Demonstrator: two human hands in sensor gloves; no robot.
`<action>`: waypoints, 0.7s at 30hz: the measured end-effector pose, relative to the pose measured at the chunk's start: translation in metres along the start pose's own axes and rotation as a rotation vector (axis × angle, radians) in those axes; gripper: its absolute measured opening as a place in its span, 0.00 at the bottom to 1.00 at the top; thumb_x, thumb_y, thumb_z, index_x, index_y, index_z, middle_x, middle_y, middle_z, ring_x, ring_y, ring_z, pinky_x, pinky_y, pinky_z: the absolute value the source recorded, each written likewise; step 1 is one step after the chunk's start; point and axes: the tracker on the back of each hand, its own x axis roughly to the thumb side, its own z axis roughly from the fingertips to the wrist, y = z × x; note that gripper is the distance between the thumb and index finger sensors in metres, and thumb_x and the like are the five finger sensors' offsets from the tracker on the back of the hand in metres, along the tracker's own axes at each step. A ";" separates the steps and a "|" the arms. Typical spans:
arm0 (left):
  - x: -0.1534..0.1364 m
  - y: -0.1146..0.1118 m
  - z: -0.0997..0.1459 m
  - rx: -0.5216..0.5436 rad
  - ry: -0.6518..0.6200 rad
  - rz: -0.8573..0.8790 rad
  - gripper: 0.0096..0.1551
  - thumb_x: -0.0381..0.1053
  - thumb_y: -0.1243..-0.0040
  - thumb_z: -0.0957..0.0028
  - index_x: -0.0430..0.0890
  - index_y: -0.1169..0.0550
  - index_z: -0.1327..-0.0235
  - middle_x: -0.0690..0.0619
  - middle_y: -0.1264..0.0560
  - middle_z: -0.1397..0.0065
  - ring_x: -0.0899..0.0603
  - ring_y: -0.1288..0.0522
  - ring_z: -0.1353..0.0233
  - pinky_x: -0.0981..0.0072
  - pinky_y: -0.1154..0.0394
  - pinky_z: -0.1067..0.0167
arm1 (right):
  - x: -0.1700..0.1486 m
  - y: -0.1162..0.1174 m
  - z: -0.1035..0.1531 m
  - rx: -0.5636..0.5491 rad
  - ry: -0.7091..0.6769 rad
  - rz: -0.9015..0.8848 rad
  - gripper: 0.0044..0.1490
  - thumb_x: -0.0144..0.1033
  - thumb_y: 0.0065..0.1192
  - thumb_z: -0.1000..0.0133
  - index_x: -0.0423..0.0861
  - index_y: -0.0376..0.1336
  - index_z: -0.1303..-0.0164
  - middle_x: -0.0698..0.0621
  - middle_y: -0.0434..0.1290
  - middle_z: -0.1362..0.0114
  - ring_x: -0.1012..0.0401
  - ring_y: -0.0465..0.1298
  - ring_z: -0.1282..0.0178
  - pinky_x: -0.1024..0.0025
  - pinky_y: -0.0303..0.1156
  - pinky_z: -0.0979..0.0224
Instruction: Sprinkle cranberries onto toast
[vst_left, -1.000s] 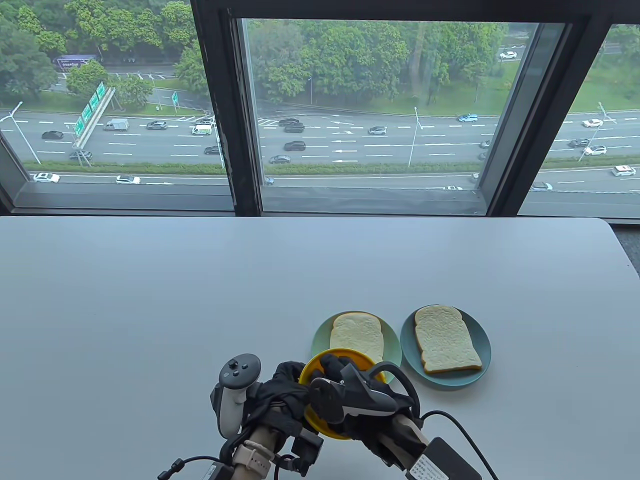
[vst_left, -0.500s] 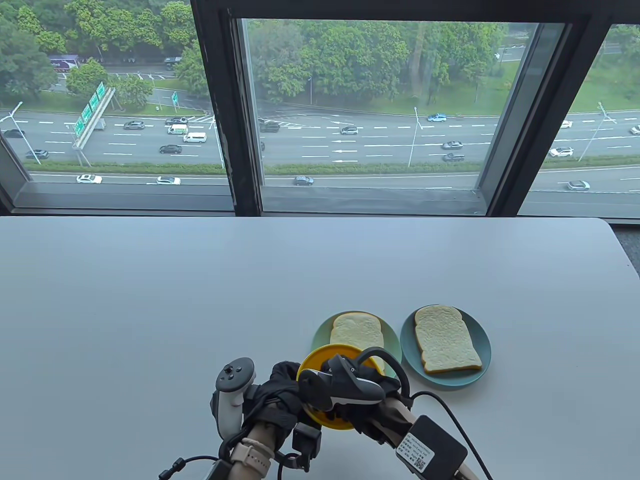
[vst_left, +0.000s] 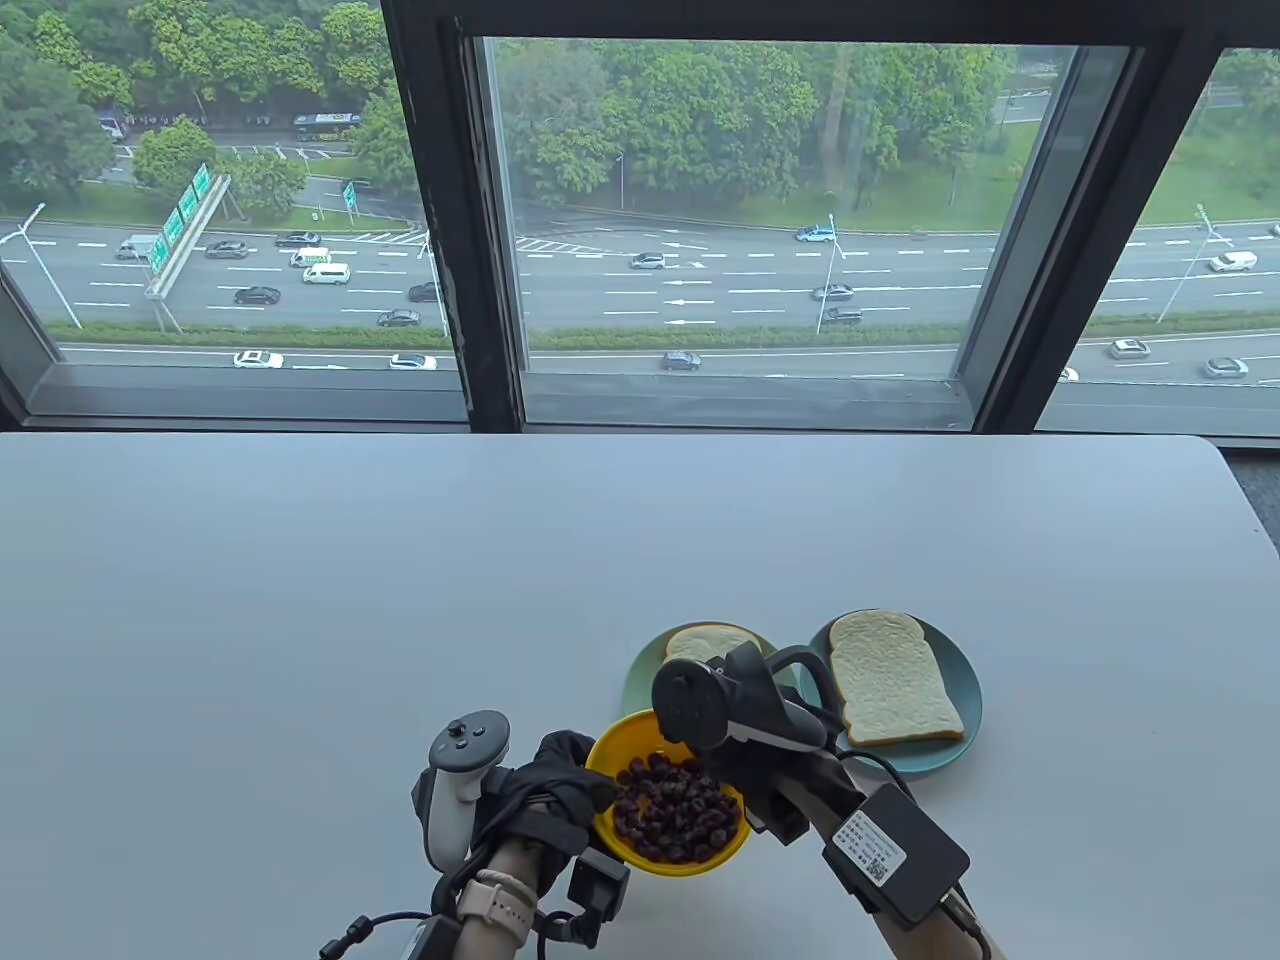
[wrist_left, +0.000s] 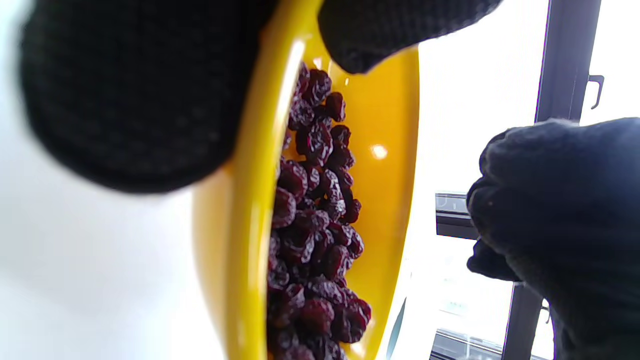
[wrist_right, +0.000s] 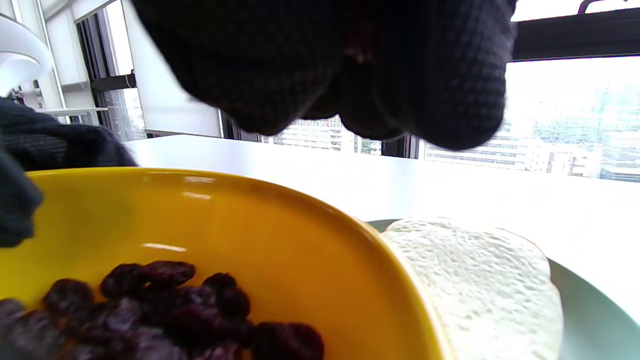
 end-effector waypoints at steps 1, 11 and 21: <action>0.000 0.000 0.000 -0.001 0.007 -0.019 0.32 0.41 0.39 0.55 0.46 0.38 0.39 0.36 0.32 0.48 0.34 0.26 0.62 0.60 0.11 0.80 | -0.006 0.003 -0.011 0.001 0.033 -0.005 0.17 0.34 0.72 0.64 0.64 0.69 0.70 0.62 0.72 0.43 0.60 0.79 0.47 0.79 0.86 0.55; -0.003 0.008 0.000 0.005 0.061 -0.052 0.32 0.41 0.38 0.55 0.46 0.38 0.39 0.36 0.32 0.49 0.34 0.26 0.62 0.61 0.11 0.80 | -0.049 0.069 -0.072 0.121 0.266 0.000 0.17 0.35 0.71 0.61 0.65 0.68 0.66 0.62 0.70 0.41 0.60 0.78 0.45 0.80 0.85 0.52; -0.005 0.014 -0.001 0.015 0.058 -0.023 0.32 0.42 0.38 0.55 0.46 0.38 0.39 0.36 0.32 0.49 0.34 0.26 0.62 0.60 0.11 0.80 | -0.058 0.085 -0.069 0.255 0.235 -0.061 0.30 0.40 0.62 0.56 0.59 0.56 0.43 0.53 0.58 0.32 0.57 0.69 0.39 0.75 0.79 0.43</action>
